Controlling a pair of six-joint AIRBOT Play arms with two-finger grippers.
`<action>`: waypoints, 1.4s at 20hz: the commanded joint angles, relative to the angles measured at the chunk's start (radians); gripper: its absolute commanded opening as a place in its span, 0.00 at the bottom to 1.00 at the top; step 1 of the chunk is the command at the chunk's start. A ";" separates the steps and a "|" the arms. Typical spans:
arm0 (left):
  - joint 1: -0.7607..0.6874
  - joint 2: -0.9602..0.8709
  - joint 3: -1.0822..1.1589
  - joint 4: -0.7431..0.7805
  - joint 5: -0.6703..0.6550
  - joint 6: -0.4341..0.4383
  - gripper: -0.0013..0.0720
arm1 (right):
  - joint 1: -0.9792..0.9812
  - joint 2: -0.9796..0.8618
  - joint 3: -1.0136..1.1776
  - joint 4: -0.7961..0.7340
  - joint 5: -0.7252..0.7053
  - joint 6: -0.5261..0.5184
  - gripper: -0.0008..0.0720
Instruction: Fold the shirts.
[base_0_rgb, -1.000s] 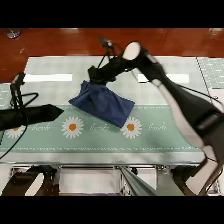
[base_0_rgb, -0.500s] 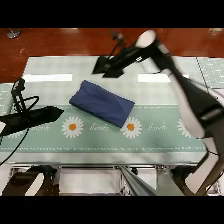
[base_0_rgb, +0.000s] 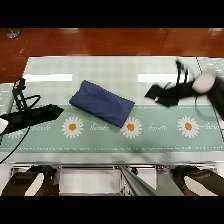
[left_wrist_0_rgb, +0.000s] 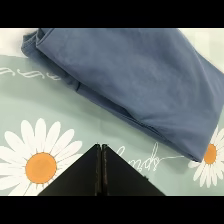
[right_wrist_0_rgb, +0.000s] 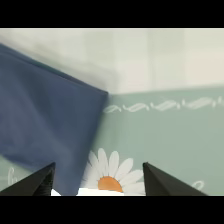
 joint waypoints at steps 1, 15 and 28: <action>0.000 -0.036 0.000 0.000 0.002 0.000 0.04 | 0.043 0.062 -0.349 0.254 -0.348 0.010 0.87; 0.000 -0.090 0.000 -0.003 0.035 0.000 0.04 | 0.223 -0.534 0.212 0.583 -0.008 -0.443 0.06; 0.000 -0.090 0.000 -0.003 0.042 0.000 0.04 | -0.039 -0.481 1.216 -0.005 0.634 -0.091 0.05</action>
